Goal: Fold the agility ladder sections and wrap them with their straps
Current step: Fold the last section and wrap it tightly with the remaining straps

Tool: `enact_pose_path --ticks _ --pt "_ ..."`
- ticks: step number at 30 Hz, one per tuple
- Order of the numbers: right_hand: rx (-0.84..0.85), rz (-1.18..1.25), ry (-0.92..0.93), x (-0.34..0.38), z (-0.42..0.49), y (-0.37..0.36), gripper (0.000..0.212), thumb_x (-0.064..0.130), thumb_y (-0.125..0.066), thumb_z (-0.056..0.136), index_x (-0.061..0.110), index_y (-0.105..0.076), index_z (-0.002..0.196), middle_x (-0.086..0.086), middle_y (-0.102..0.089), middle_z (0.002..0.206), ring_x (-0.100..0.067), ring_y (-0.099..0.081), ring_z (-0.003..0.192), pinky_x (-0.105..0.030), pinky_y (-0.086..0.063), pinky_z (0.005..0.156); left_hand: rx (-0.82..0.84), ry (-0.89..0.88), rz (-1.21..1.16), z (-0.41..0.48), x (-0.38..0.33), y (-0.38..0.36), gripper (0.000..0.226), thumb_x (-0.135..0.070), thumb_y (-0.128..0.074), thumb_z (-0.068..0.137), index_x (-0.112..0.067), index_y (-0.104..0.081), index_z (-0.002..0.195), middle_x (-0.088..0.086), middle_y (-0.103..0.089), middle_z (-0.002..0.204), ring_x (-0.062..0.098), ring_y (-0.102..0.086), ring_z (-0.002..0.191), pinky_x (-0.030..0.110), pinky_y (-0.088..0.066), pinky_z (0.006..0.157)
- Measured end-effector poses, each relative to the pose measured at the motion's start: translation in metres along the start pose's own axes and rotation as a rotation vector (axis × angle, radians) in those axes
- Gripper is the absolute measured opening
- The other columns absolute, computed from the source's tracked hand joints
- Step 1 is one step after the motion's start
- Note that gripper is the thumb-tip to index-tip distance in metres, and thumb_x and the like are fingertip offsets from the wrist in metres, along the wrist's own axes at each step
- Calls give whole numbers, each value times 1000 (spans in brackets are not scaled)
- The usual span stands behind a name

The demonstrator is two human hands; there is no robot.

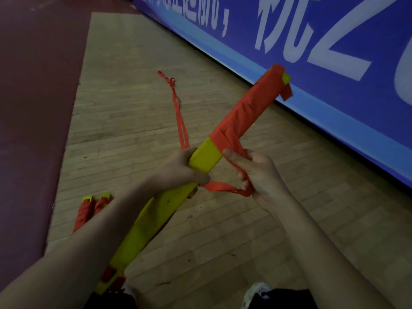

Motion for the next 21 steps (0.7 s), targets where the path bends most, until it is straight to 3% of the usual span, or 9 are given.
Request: enact_pose_path --ticks 4,8,12,15,19,21 --pt "78 116 17 5 0 -7 31 31 -75 61 14 -62 84 9 -38 41 -1 -31 32 -14 -22 31 134 23 -174 -7 -3 -13 44 4 -70 67 -9 -52 104 15 -54 71 26 -54 47 29 -48 43" --pt "278 265 18 10 -5 -23 17 20 -65 69 9 -55 80 6 -33 35 -1 -26 25 -15 -14 34 296 -22 -299 -13 -5 -29 56 -8 -71 52 -1 -47 101 16 -47 67 22 -48 36 26 -44 41" --pt "463 358 0 10 -12 -37 40 24 -69 68 10 -61 104 7 -33 33 1 -26 23 -13 -14 32 496 -23 -416 -23 -8 -53 36 -12 -62 56 1 -45 85 9 -48 55 16 -45 31 21 -43 37" --pt "414 349 -3 6 -8 -34 50 30 -80 57 5 -60 95 7 -33 33 1 -27 23 -12 -18 30 543 -2 -427 -22 -4 -58 32 -15 -61 58 0 -47 82 10 -52 59 20 -51 37 21 -44 40" --pt "244 357 -35 1 0 -22 20 21 -67 67 8 -54 76 7 -30 34 -1 -24 24 -15 -15 30 451 25 -290 -12 7 -46 43 -26 -65 62 -3 -54 96 12 -59 80 22 -59 59 25 -48 49" --pt "167 363 -59 -3 4 -16 19 19 -67 70 9 -51 73 7 -30 35 -1 -23 25 -14 -16 29 377 26 -213 -7 11 -40 47 -23 -69 66 -3 -57 107 11 -60 85 21 -60 67 27 -50 55"
Point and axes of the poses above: each hand's wrist, its own z-axis towards the middle knuckle, its own y-axis out of the back of the hand, x = y × z, the point moved 10 cm from there along z, towards the middle knuckle
